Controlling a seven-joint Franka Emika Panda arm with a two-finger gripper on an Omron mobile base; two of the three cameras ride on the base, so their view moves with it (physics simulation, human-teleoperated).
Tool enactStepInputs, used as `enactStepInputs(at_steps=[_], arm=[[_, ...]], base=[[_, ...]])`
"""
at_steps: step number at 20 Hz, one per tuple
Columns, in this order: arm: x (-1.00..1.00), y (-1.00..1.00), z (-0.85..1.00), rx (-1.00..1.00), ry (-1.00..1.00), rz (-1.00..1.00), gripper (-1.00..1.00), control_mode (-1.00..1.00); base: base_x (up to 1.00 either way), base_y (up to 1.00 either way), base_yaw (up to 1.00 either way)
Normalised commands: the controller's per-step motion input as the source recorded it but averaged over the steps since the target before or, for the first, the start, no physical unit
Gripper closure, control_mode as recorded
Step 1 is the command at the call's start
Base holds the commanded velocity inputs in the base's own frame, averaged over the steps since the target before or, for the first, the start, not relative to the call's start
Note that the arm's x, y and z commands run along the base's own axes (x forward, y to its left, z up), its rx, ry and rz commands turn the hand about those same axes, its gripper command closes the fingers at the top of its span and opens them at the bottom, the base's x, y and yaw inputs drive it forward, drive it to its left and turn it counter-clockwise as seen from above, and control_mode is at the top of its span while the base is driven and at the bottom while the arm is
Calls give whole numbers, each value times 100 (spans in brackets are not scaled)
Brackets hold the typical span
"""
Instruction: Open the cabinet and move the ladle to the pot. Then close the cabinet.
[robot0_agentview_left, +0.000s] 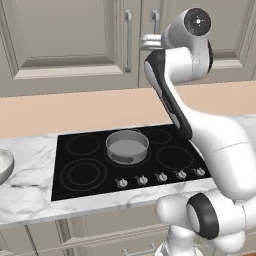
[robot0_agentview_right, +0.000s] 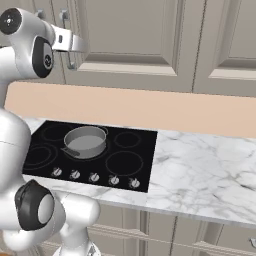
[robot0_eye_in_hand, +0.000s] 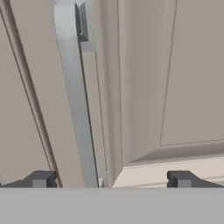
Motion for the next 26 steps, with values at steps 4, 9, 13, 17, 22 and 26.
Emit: enactStepInputs(at_steps=[4, 9, 13, 17, 22, 26], arm=[[55, 0, -9, 0, 0, -3, -100, -100], [63, 0, -11, 0, 0, -2, -100, -100], [65, 0, -13, 0, 2, -1, -100, -100], [65, 2, -11, 0, 2, -1, 100, -100], [54, 1, -9, 0, 1, -1, 100, -100], [8, -4, 0, 0, 0, -8, 100, -100]], base=[[0, 0, 0], [0, 0, 0], [0, 0, 0], [0, 0, 0], [0, 0, 0], [0, 0, 0]])
